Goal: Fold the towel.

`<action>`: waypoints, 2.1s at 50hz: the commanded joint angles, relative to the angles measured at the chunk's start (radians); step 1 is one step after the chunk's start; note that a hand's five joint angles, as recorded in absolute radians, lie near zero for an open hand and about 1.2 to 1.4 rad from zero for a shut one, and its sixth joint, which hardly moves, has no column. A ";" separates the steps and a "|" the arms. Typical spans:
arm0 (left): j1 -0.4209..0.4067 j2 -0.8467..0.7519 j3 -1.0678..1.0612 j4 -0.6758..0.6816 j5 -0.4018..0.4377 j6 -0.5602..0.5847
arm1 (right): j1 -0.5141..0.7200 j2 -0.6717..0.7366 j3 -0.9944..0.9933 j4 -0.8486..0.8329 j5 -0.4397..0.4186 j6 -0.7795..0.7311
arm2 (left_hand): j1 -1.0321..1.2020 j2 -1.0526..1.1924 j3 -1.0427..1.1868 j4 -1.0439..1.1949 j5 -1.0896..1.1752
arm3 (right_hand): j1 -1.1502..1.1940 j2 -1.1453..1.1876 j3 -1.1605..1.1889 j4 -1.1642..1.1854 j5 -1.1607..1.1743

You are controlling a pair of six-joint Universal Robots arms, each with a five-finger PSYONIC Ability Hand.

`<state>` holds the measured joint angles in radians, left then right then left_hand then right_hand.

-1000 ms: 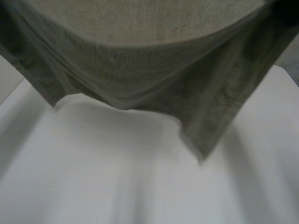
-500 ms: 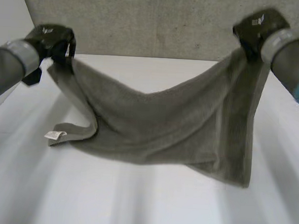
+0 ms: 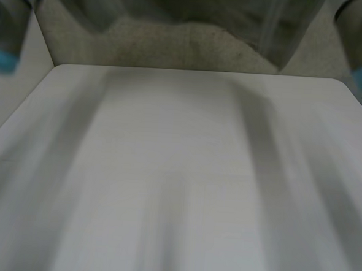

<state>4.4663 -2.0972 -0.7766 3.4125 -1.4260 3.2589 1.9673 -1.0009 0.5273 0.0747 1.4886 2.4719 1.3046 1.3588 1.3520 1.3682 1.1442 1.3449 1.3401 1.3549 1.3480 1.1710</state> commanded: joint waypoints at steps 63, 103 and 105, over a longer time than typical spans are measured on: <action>0.190 -0.070 -0.730 0.208 0.451 0.082 | -0.375 -0.029 0.806 0.050 -0.160 0.055 | 0.092 0.037 0.044 0.028 0.078 | 0.051 0.056 0.041 0.048 0.051; 0.060 -0.434 -0.114 0.013 0.244 0.076 | -0.240 0.246 0.444 -0.217 0.033 0.213 | -1.129 -1.183 -1.177 -1.193 -1.143 | -1.170 -1.166 -1.180 -1.173 -1.171; 0.064 -0.388 -0.147 -0.010 0.227 0.074 | -0.242 0.171 0.502 -0.254 0.032 0.220 | -1.129 -1.183 -1.177 -1.193 -1.143 | -1.170 -1.166 -1.180 -1.173 -1.171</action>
<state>4.5291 -2.6022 -0.8435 3.4598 -1.1439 3.3368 1.7242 -0.6529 0.9009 -0.1252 1.5151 2.6747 0.2523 0.2488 0.2517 0.2565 0.0572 0.2449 0.2484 0.2501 0.2600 0.0591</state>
